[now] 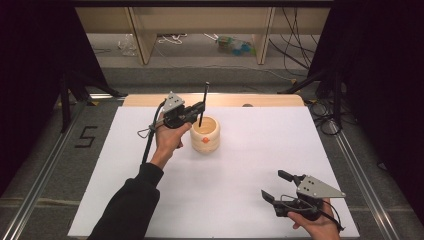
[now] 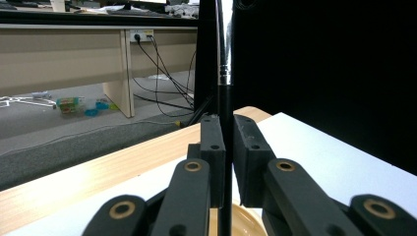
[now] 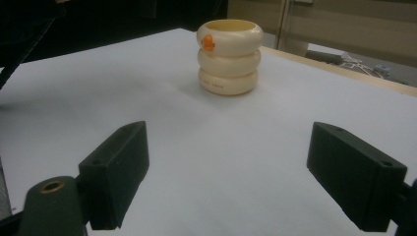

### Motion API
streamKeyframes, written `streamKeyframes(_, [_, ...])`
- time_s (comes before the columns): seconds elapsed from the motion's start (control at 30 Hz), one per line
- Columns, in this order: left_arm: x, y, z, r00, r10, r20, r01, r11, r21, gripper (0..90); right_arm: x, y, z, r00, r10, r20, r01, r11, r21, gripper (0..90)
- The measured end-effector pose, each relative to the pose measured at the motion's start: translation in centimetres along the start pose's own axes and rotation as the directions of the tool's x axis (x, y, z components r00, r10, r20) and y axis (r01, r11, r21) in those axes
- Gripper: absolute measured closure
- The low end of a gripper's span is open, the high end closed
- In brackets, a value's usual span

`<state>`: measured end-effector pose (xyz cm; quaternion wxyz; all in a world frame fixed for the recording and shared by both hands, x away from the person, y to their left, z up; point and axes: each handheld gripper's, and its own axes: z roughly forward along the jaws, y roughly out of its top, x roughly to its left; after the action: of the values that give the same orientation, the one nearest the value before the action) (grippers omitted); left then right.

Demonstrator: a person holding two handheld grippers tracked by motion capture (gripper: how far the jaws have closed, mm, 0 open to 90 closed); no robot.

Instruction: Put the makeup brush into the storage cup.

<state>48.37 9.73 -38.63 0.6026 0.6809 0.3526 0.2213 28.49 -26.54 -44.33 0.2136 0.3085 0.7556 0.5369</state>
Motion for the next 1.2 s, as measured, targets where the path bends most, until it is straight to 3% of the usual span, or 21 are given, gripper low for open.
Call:
streamKeyframes(0.2, [-0.1, 0.1, 0.5, 1.0000, 0.008, -0.002, -0.008, 1.0000, 0.003, 83.5, 0.0, 0.0, 0.0, 1.0000, 0.004, 0.000, -0.004, 1.000, 0.002, 17.2])
streamKeyframes(0.33, [-0.4, 0.0, 1.0, 1.0000, -0.007, 0.000, 0.007, 1.0000, 0.002, 83.5, 0.0, 0.0, 0.0, 1.0000, 0.004, 0.001, -0.004, 1.000, 0.003, 17.2])
streamKeyframes(0.4, [-0.4, -0.2, 1.2, 0.9999, -0.010, -0.002, 0.010, 0.9999, 0.007, 83.5, -0.2, 0.0, 0.0, 0.9998, -0.018, 0.009, 0.018, 1.000, -0.013, 17.2])
streamKeyframes(0.57, [-0.2, -0.4, 1.5, 0.9999, -0.015, -0.006, 0.015, 0.9998, 0.011, 83.6, -0.2, 0.0, 0.1, 0.9999, -0.014, 0.002, 0.014, 1.000, -0.026, 17.2])
streamKeyframes(0.67, [-0.2, -0.5, 1.6, 0.9999, -0.010, -0.008, 0.011, 0.9999, 0.010, 83.5, 0.0, 0.0, 0.0, 1.0000, 0.007, -0.001, -0.007, 1.000, 0.004, 17.2])
streamKeyframes(0.73, [-0.2, -0.5, 1.6, 0.9998, -0.019, -0.009, 0.019, 0.9998, 0.009, 83.5, -0.2, 0.0, 0.1, 0.9999, -0.016, 0.002, 0.016, 1.000, -0.026, 17.2])
streamKeyframes(1.2, [-0.5, -1.2, 2.4, 1.0000, -0.007, -0.006, 0.007, 0.9993, 0.036, 83.5, -0.2, 0.0, 0.1, 0.9999, -0.016, 0.003, 0.016, 1.000, -0.025, 17.2])
